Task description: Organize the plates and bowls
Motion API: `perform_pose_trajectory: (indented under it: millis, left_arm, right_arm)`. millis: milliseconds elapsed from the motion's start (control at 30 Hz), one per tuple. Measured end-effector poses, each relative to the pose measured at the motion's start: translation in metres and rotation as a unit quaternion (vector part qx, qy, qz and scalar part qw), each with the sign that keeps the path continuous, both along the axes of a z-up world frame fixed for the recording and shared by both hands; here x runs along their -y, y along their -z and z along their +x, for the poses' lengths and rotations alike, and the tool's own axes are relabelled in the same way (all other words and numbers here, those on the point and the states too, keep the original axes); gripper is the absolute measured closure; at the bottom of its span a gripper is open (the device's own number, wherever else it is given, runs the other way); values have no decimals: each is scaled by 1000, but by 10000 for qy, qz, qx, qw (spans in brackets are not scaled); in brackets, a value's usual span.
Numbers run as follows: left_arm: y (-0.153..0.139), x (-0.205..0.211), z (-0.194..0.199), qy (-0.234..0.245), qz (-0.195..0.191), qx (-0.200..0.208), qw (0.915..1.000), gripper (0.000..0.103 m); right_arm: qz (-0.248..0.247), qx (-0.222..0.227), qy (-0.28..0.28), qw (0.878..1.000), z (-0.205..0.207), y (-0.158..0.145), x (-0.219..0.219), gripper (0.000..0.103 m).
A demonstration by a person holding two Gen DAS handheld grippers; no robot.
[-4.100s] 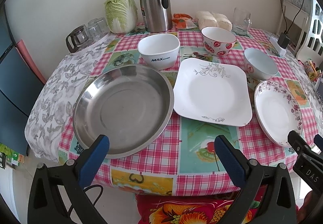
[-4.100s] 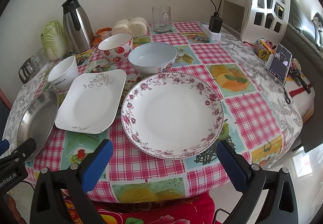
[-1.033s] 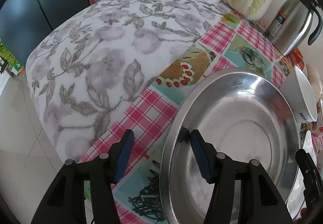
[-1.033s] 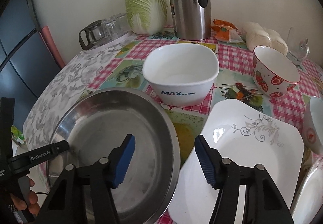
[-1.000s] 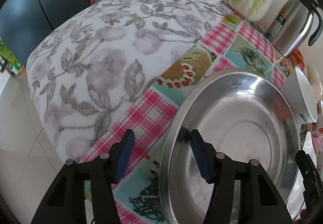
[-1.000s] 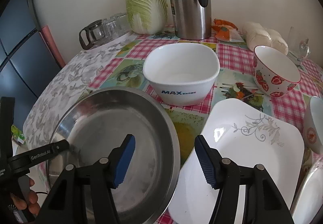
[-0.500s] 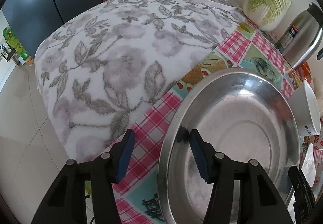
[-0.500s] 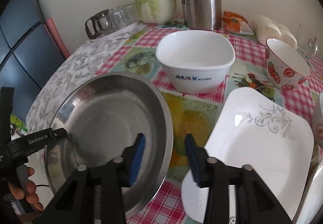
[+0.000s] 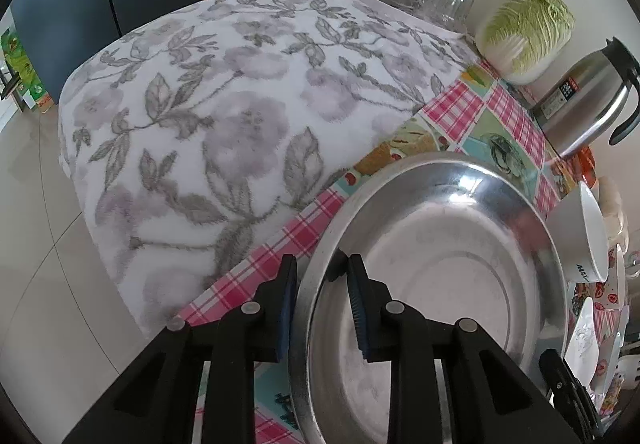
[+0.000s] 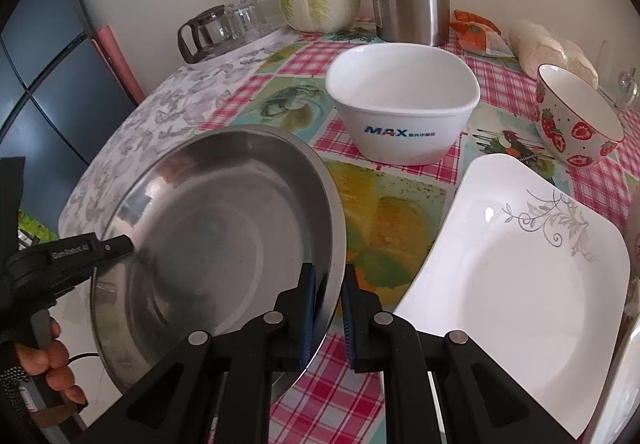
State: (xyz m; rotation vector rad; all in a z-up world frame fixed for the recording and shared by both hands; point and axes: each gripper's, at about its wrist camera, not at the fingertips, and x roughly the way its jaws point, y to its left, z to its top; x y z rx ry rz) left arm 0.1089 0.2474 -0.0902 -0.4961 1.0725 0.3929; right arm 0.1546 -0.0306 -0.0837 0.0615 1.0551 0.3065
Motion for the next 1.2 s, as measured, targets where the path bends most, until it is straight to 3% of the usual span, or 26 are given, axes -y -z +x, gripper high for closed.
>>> perform_pose_trajectory:
  millis: [400,700,1200]
  left_arm:
    - [-30,2,-11,65,147,305,9994,77]
    - [-65,30,-16,322,374,682,9964,77]
    - [-120,137,-19,1331,516,1401,9798,77]
  right_arm:
    - [134,180,-91,9997,-12,-24,1,89]
    - [295,439,45,9986,-30,-54,25,88]
    - [547,853,965,9902,-68,-95,130,88]
